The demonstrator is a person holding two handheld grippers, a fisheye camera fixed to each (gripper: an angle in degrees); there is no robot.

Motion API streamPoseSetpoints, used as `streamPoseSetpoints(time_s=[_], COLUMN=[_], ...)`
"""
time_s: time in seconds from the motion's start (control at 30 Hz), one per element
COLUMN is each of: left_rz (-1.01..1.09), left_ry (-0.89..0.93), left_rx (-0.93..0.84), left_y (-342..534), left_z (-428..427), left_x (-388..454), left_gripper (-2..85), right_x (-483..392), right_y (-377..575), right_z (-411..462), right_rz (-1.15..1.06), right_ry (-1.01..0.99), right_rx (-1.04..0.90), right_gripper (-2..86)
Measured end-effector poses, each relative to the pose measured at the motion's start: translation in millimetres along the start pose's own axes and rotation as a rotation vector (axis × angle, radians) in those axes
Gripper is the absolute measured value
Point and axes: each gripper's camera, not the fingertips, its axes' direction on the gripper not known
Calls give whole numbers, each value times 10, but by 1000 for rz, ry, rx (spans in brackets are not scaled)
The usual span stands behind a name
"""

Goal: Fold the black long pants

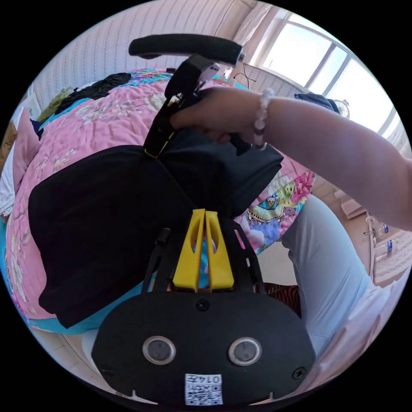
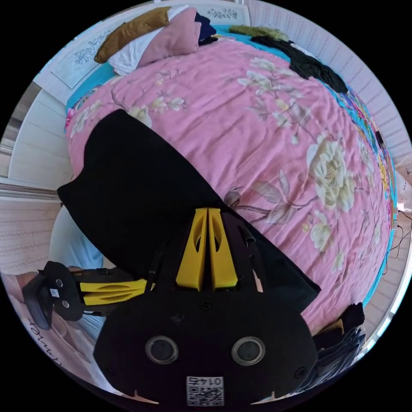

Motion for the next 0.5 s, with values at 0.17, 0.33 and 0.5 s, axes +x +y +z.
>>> streamPoseSetpoints(time_s=[0.17, 0.33, 0.5], left_rz=[33, 105, 205], left_ry=[-15, 39, 71], left_rx=[-22, 68, 31], left_y=[-253, -671, -1390], left_z=[-163, -360, -220], left_x=[280, 584, 840], left_gripper=[-9, 1, 66], right_x=[194, 543, 843], right_y=[347, 1560, 2880], right_z=[8, -273, -160], right_rz=[76, 288, 600], right_ry=[-148, -274, -172], right_rx=[153, 493, 591], right_gripper=[-3, 4, 55])
